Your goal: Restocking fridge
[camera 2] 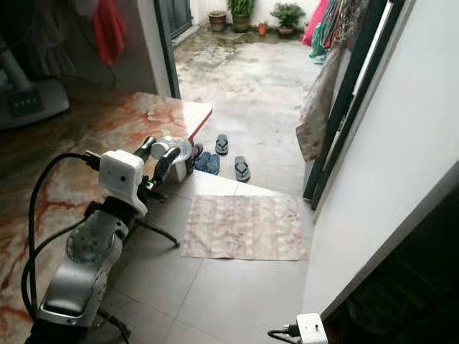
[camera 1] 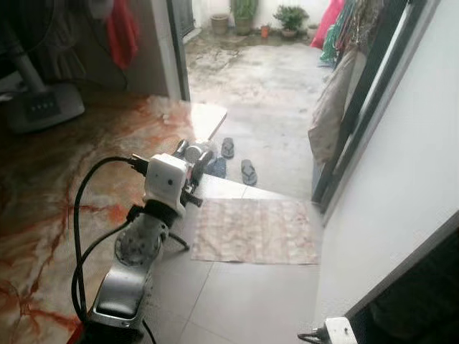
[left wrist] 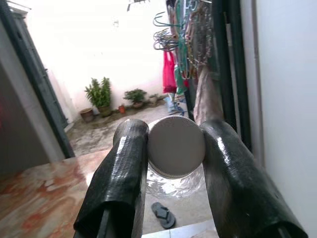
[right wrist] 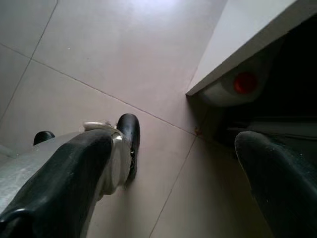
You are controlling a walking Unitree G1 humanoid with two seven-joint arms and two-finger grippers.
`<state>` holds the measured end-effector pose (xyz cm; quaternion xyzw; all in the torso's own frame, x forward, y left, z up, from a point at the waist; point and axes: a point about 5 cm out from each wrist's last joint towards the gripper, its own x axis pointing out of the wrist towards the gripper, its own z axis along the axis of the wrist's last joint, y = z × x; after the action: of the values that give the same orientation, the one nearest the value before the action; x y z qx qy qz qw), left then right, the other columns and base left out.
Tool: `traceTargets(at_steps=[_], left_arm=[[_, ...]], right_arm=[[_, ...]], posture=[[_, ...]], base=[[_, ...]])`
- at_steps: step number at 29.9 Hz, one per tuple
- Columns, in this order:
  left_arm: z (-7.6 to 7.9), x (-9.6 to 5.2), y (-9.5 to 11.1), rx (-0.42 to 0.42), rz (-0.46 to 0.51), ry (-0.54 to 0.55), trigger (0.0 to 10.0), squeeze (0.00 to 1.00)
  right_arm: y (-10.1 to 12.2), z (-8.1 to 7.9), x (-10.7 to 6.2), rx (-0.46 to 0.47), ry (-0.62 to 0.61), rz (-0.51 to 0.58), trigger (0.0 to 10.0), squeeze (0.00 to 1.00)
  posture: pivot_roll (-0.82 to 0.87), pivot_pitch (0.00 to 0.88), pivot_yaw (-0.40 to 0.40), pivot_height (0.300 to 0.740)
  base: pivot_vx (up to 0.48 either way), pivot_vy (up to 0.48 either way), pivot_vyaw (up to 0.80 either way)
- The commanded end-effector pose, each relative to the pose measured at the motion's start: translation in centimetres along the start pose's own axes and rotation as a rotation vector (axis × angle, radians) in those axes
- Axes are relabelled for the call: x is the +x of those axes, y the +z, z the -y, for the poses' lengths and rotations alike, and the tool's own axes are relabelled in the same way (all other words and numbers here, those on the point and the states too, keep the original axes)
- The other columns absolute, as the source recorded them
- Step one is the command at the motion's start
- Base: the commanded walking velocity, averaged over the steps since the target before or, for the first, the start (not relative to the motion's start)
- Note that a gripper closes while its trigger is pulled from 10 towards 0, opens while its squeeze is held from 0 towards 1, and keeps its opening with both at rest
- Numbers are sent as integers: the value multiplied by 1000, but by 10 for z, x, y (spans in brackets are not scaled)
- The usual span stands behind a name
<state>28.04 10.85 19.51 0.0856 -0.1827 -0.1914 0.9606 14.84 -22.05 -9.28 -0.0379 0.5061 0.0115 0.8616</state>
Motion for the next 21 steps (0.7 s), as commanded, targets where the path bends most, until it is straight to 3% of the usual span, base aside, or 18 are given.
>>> traceTargets(at_steps=[1,21], left_arm=[[-2,0,7,-4,28,-11,10000,0],[0,0,5,5,22,-21,10000,0]], right_arm=[[1,-4,1,4,11,3,10000,0],[2,-4,1,2,17,4,10000,0]], posture=[[11,25,35,740],[8,14,35,740]], base=[[0,0,-756],[0,-13,-753]])
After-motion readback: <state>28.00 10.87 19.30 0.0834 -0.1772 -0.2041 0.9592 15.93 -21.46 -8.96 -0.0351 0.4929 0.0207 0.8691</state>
